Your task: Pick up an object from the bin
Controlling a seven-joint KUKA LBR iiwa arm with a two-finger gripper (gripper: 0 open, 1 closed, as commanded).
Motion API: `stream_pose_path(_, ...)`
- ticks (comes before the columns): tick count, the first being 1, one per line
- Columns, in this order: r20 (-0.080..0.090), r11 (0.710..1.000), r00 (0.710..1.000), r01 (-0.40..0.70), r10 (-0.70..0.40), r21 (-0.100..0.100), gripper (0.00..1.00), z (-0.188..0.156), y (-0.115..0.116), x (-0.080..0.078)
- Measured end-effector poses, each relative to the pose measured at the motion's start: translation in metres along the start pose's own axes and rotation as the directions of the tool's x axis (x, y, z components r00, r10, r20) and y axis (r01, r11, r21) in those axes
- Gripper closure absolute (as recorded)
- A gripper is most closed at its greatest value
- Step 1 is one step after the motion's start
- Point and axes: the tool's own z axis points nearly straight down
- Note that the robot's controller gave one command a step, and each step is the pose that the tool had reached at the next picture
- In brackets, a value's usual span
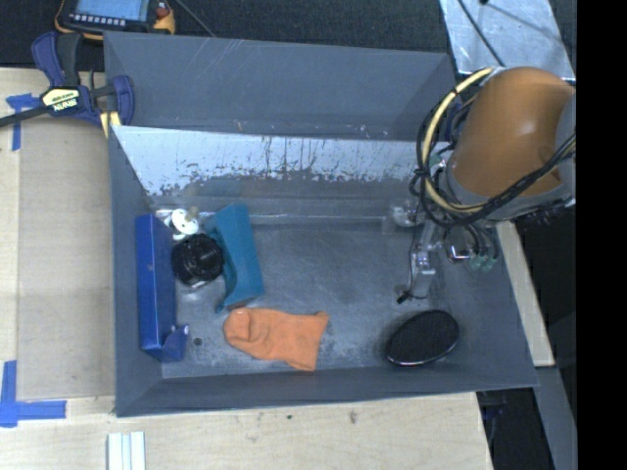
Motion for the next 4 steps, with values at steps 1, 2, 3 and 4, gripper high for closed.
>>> stream_pose_path(1, 0.009, 1.000, 1.000, 0.002, -0.002, 0.001, 0.00, -0.005, 0.000, -0.002)
stream_pose_path(2, 0.013, 0.998, 0.998, 0.067, -0.067, 0.002, 0.00, 0.061, -0.036, 0.027)
stream_pose_path(3, 0.007, 0.973, 0.973, 0.232, -0.232, 0.001, 0.00, 0.074, -0.051, 0.044)
stream_pose_path(4, 0.005, 0.906, 0.906, 0.423, -0.423, 0.003, 0.00, 0.059, -0.070, 0.066)
